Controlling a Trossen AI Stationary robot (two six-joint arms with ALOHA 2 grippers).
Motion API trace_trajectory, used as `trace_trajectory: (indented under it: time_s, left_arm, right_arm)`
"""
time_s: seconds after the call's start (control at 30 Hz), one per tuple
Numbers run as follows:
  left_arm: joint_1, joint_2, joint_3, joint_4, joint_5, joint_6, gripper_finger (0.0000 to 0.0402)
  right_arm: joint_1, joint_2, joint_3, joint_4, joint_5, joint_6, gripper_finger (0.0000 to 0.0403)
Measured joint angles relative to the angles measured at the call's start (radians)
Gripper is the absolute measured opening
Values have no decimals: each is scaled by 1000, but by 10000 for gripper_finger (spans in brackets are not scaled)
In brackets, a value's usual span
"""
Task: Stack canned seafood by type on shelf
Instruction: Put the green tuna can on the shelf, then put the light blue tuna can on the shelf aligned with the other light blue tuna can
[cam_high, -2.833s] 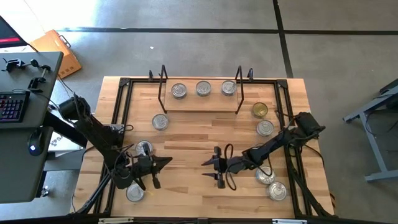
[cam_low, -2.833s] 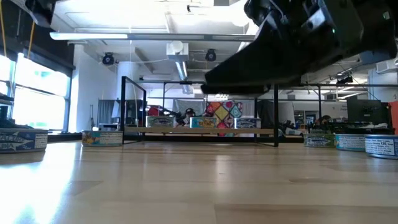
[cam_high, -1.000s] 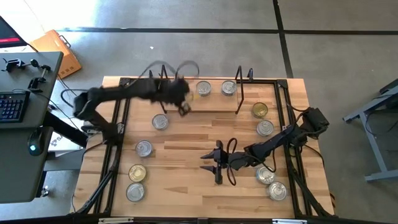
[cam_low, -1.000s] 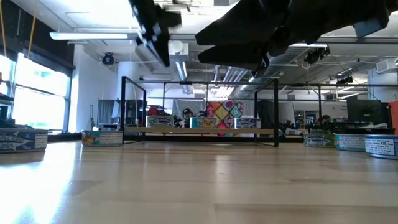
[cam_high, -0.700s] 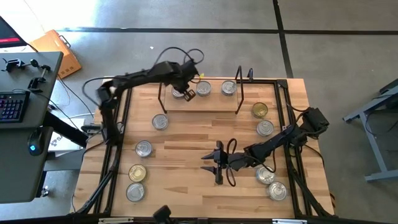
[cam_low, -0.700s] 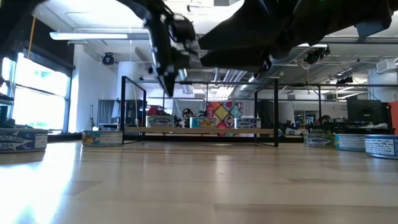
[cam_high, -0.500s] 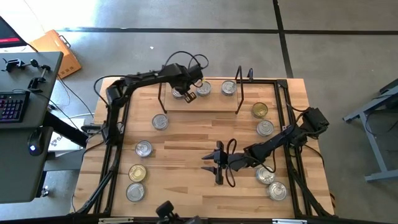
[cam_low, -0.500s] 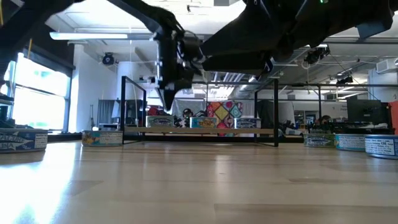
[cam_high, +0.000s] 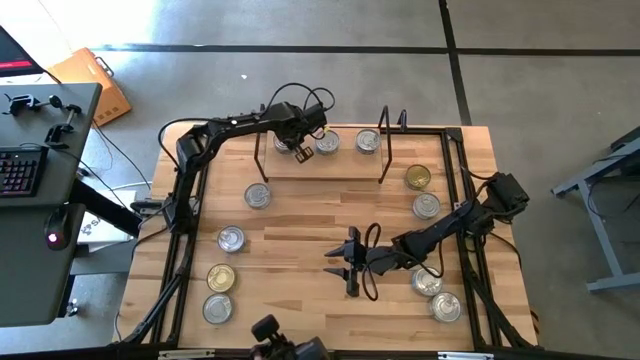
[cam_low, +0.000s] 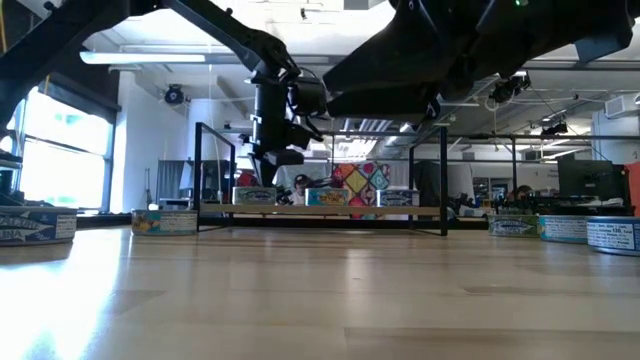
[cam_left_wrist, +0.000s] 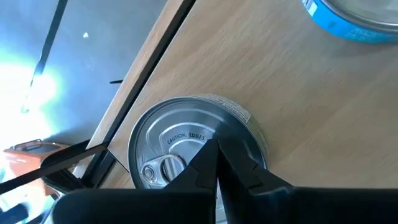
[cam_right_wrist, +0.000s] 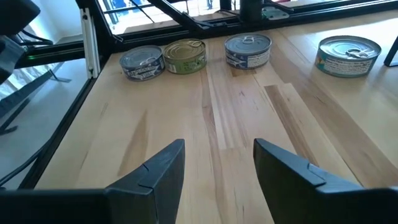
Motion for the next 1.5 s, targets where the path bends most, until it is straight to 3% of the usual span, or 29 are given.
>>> trace_trajectory:
  time_s: [0.3,0.6,0.73,0.9,1.0,1.1,1.23,1.37,1.5]
  left_arm:
    - [-21,-15,-3,5,-39,12,0]
    - [-122,-157,-4,5,-46,12,0]
    - [-226,-249,-30,24,-37,-6,0]
    - [-433,-364,-193,159,-31,-52,0]
    - [-584,-423,-323,310,-30,-82,0]
    - [-743,-459,-454,508,-38,-133,0]
    - [-933,-465,-631,944,-112,-164,0]
    - [-1042,-395,-798,1525,-176,-58,0]
    - [-1084,-343,-852,1794,-183,125,0]
  right_arm:
    - [0,0,0,-3,0,0,184]
    - [17,-75,0,-67,22,0,184]
    - [70,-185,0,-263,178,24,184]
    - [185,-289,0,-519,450,120,184]
    - [247,-312,0,-618,533,190,184]
    - [285,-310,0,-667,544,219,184]
    - [301,-293,0,-678,542,228,184]
    - [286,-271,0,-668,552,229,184]
    - [256,-249,0,-634,553,229,184]
